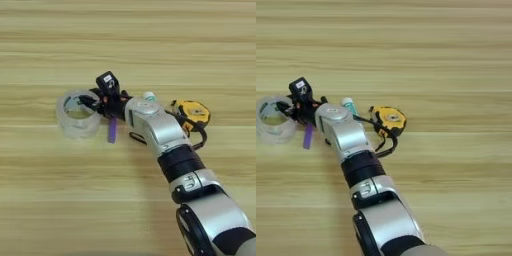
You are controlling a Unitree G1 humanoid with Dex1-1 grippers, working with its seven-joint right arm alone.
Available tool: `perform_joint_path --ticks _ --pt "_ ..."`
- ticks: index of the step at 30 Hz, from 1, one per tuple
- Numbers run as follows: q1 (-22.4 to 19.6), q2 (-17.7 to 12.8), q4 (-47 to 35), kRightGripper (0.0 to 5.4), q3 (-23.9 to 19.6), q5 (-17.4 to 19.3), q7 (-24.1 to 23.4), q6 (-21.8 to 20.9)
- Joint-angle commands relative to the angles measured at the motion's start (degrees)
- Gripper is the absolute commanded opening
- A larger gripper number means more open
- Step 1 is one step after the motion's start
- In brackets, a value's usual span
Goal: Move the objects on the table
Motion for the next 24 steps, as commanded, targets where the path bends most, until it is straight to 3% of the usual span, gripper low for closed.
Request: perform_joint_path --ticks 1,16,24 --pt "-1.3 -0.6 -1.4 1.62 -0.4 -0.8 -1.6 -1.1" --pt "2.8 -0.5 -10.2 1.59 -2.7 0.9 -2.5 -3.9" --pt "3.3 -1.6 -16.3 1.56 -4.9 1.9 -2.6 -1.4"
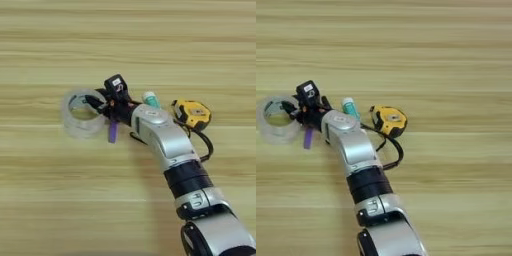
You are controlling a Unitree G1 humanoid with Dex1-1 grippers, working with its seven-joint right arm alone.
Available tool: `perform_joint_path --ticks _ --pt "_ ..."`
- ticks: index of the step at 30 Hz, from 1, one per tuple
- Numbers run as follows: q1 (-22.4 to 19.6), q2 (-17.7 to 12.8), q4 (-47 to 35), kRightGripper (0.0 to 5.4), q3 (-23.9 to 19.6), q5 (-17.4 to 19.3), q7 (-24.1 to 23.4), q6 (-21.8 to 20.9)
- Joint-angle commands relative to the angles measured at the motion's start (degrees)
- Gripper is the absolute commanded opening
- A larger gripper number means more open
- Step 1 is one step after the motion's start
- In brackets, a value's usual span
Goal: Move the objects on the table
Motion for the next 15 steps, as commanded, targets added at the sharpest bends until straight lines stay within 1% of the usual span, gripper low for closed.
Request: perform_joint_path --ticks 1,7,12,15 --pt "-4.5 -0.7 -5.5 1.56 -2.0 1.7 -1.1 -0.5" --pt "-4.6 -0.9 -8.1 1.56 -3.5 3.0 -1.3 1.4" --pt "-4.1 -0.7 -8.7 1.56 -4.0 4.1 -1.4 2.6" --pt "-4.6 -1.3 -10.0 1.56 -5.6 5.2 -1.7 3.5"
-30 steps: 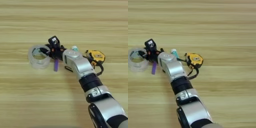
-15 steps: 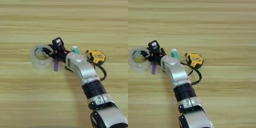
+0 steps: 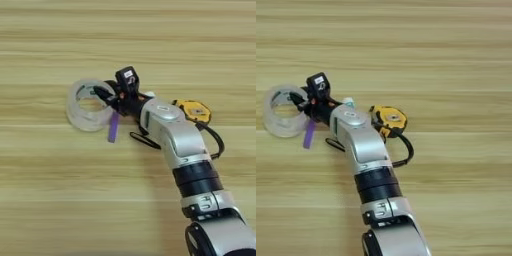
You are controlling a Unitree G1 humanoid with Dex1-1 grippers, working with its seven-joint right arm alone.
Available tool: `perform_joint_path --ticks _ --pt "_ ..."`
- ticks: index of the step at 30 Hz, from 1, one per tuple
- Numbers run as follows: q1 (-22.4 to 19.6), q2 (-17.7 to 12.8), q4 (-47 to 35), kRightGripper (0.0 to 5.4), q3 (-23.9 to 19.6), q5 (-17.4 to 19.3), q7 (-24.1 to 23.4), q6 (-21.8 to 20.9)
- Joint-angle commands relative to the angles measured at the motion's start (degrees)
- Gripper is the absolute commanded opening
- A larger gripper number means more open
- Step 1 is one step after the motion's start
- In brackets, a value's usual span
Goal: Move the objects on the table
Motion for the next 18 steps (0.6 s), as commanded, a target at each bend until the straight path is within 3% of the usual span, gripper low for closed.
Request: perform_joint_path --ticks 1,6,10,18 --pt "-4.9 -1.1 -5.2 1.56 -3.1 2.4 -1.1 -1.1" --pt "-5.9 -4.3 -5.9 1.56 -7.5 3.4 -1.7 -1.6" --pt "-4.4 -6.8 -5.2 1.56 -11.0 4.2 -2.3 -3.1" --pt "-4.1 -11.9 -3.5 1.56 -20.5 7.3 -3.9 -4.8"
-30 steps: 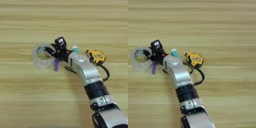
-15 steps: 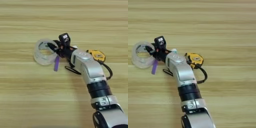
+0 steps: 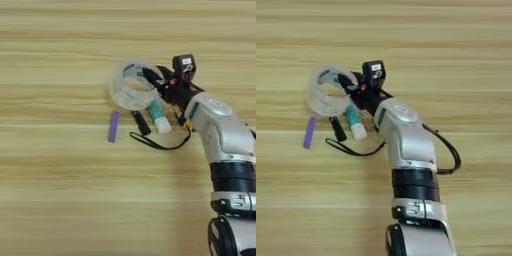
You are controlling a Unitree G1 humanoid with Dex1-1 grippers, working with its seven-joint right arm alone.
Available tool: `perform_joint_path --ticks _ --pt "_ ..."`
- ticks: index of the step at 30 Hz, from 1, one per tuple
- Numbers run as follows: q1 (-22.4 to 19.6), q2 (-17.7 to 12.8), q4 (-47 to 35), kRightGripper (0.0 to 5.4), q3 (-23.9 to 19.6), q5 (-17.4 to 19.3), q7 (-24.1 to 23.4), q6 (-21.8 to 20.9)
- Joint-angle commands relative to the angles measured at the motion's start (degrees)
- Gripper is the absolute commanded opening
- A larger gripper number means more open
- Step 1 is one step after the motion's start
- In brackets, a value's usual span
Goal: Move the objects on the table
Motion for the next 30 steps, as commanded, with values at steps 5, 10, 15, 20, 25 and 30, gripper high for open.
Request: perform_joint_path --ticks 5,10,15,20,25,30 --pt "-6.4 -8.1 3.3 1.55 -9.1 2.9 -2.4 -7.0" --pt "-7.5 -12.1 9.0 1.55 -12.5 2.4 -4.0 -11.2" --pt "-7.8 -15.2 14.4 1.55 -15.3 2.7 -5.1 -15.0" --pt "-8.0 -18.5 20.6 1.55 -16.8 1.8 -6.7 -19.0" --pt "-7.2 -19.6 26.4 1.55 -16.7 1.4 -6.9 -22.3" --pt "-6.9 -20.6 30.0 1.55 -17.0 1.2 -7.3 -24.5"
